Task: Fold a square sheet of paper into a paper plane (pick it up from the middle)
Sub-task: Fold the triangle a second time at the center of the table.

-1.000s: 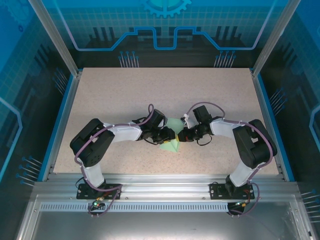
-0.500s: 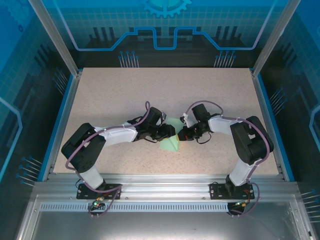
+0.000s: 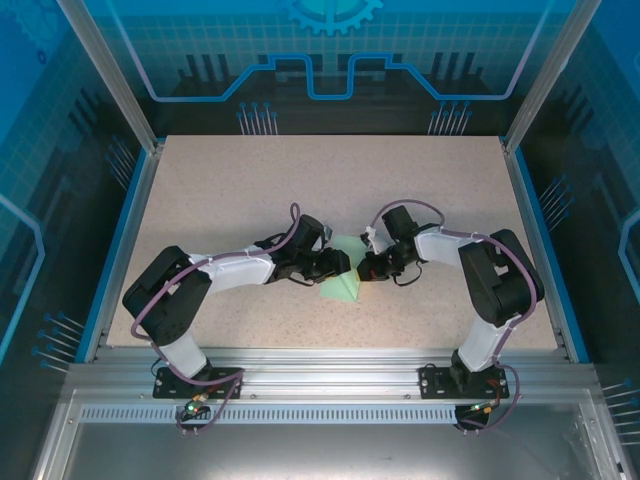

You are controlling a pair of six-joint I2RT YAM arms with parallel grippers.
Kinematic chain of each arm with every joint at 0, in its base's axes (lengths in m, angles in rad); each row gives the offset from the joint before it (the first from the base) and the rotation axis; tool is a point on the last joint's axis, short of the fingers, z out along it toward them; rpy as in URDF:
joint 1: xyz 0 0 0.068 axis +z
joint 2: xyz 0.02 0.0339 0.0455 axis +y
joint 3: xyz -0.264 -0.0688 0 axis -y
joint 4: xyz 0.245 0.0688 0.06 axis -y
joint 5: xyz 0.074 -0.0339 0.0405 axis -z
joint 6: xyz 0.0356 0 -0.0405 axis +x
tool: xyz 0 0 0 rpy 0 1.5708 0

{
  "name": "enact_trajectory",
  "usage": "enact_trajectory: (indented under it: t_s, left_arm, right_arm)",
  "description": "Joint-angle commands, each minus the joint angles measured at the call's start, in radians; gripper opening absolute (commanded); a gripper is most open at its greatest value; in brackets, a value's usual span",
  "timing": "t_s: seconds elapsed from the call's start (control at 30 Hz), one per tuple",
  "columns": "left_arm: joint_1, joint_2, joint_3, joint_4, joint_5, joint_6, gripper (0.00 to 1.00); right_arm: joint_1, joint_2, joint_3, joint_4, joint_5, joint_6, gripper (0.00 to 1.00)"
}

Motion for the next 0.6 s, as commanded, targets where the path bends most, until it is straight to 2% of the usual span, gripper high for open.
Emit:
enact_trajectory:
  t_s: [0.0, 0.57]
  left_arm:
    - [-0.002, -0.008, -0.010, -0.001, -0.008, -0.004, 0.42]
    - [-0.001, 0.002, 0.004, -0.016, -0.004, -0.002, 0.41]
  right_arm:
    - [0.005, 0.006, 0.011, -0.028, 0.024, 0.000, 0.05]
    - [0.009, 0.038, 0.031, -0.004, -0.015, -0.008, 0.06]
